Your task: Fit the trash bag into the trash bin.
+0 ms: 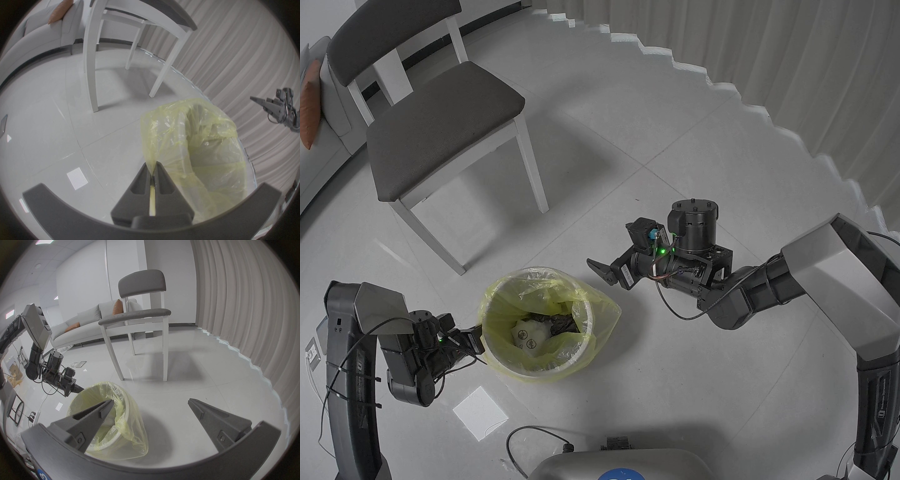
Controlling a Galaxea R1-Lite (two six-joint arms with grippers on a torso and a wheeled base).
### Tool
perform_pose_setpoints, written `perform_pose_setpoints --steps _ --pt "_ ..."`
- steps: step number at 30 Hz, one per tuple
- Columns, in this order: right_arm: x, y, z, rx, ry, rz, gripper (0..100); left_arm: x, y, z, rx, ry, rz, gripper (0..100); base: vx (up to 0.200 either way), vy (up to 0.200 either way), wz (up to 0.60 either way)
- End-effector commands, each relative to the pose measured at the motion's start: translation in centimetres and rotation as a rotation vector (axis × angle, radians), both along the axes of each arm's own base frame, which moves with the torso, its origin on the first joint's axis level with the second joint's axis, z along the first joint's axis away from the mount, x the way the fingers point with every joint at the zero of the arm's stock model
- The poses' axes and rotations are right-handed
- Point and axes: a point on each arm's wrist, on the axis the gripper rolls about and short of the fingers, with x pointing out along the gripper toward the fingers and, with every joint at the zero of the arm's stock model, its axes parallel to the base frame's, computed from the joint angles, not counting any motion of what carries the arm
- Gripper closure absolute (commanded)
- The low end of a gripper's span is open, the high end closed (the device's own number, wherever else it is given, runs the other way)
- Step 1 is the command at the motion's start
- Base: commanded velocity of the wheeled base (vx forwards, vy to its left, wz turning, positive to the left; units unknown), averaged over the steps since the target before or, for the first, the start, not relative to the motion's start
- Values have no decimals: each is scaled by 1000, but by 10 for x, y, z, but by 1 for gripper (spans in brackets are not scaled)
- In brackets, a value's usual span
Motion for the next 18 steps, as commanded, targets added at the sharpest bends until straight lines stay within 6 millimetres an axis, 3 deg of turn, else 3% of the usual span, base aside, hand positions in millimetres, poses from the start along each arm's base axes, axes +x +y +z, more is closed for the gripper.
perform_pose_setpoints --steps 1,9,10,15,18 --pt "1 -1 -1 -2 2 -2 0 2 1 -10 8 -2 -1 100 0 0 0" --pt "2 -4 1 1 -2 -10 0 0 3 -4 -2 -3 2 100 0 0 0" --pt "3 -5 2 1 -3 -11 0 0 4 -2 -5 -5 6 0 0 0 0" --pt "2 -7 9 8 -13 -14 0 -8 15 11 -13 -9 28 0 0 0 0" --pt "2 -11 14 11 -13 -22 0 -23 30 13 -33 29 31 0 0 0 0"
